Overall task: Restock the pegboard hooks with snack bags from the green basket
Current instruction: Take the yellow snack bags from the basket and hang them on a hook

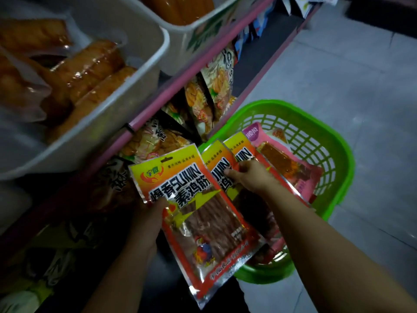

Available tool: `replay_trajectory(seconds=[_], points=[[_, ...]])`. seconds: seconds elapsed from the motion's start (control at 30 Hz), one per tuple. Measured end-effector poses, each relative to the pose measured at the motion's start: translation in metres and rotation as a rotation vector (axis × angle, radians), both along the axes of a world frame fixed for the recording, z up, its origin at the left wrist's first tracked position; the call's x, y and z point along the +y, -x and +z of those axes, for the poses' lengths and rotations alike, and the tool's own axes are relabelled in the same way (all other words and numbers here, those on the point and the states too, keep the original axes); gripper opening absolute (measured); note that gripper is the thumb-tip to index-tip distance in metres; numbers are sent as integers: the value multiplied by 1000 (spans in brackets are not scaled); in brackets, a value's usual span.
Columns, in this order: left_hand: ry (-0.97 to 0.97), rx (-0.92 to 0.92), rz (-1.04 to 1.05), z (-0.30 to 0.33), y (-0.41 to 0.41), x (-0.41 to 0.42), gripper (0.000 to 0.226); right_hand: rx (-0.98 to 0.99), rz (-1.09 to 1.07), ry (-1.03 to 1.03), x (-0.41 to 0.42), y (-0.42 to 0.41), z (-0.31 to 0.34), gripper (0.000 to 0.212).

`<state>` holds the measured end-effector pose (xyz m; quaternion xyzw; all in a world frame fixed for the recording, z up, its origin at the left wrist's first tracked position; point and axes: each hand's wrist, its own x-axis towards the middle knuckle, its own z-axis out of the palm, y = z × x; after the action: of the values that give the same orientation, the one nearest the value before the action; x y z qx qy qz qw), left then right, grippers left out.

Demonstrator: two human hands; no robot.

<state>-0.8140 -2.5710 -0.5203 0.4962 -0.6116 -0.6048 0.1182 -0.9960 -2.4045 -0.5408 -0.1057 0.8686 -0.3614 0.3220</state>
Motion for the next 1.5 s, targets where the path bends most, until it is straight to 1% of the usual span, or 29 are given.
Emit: replay_trajectory(seconds=[0.07,0.17,0.23,0.3,0.33,0.43,0.5,0.57,0.67,0.77,0.8,0.9,1.0,1.03,1.1,1.13,1.17,1.2,1.23,1.3,1.33,1.4,1.43,1.47,1.5], points=[[8,70,9,7,-1,3,9,-45,-51,97,1,-5,3,28],[-1,140,-10,25,-3,11,9,-82,-238,317,12,-16,23,13],[-27,165,-5,41,-8,16,13,-71,-311,415,20,-24,48,9],[-58,201,1,62,-15,22,20,-9,-357,476,28,-34,76,20],[-77,218,-20,74,-19,25,21,37,-384,497,30,-41,92,23],[-155,325,-151,117,-32,39,18,221,-423,574,32,-62,143,13],[-88,399,-211,150,-42,43,17,316,-423,641,28,-77,181,10],[1,502,-193,187,-52,39,18,383,-414,708,20,-89,220,12],[144,653,-119,248,-68,24,15,462,-363,848,5,-107,279,11],[301,769,-40,311,-88,4,25,603,-304,964,-14,-131,339,16],[378,790,3,332,-97,-4,25,640,-273,994,-21,-141,357,18],[630,795,163,389,-130,-34,18,666,-166,1096,-43,-165,401,17],[770,751,216,423,-163,-65,14,641,-71,1183,-71,-182,431,18],[791,733,245,429,-173,-75,15,600,-33,1212,-82,-189,440,16],[829,693,313,437,-192,-93,26,522,53,1237,-108,-202,452,15],[855,684,340,440,-202,-100,26,483,101,1244,-120,-211,457,17],[875,678,366,442,-210,-106,18,431,156,1254,-132,-220,460,18],[883,674,388,444,-218,-111,15,372,220,1258,-143,-230,462,19],[883,678,408,446,-224,-114,21,324,281,1260,-153,-240,465,23],[853,687,433,448,-233,-118,30,321,364,1253,-171,-256,466,27],[830,693,428,449,-236,-120,29,342,391,1249,-177,-263,465,23],[749,715,379,451,-239,-122,21,329,432,1240,-187,-270,464,9],[720,726,351,451,-241,-123,17,319,448,1236,-190,-271,463,8],[728,732,332,452,-242,-124,13,315,461,1230,-192,-269,461,14],[775,728,317,454,-244,-125,12,305,476,1222,-194,-265,459,17]])
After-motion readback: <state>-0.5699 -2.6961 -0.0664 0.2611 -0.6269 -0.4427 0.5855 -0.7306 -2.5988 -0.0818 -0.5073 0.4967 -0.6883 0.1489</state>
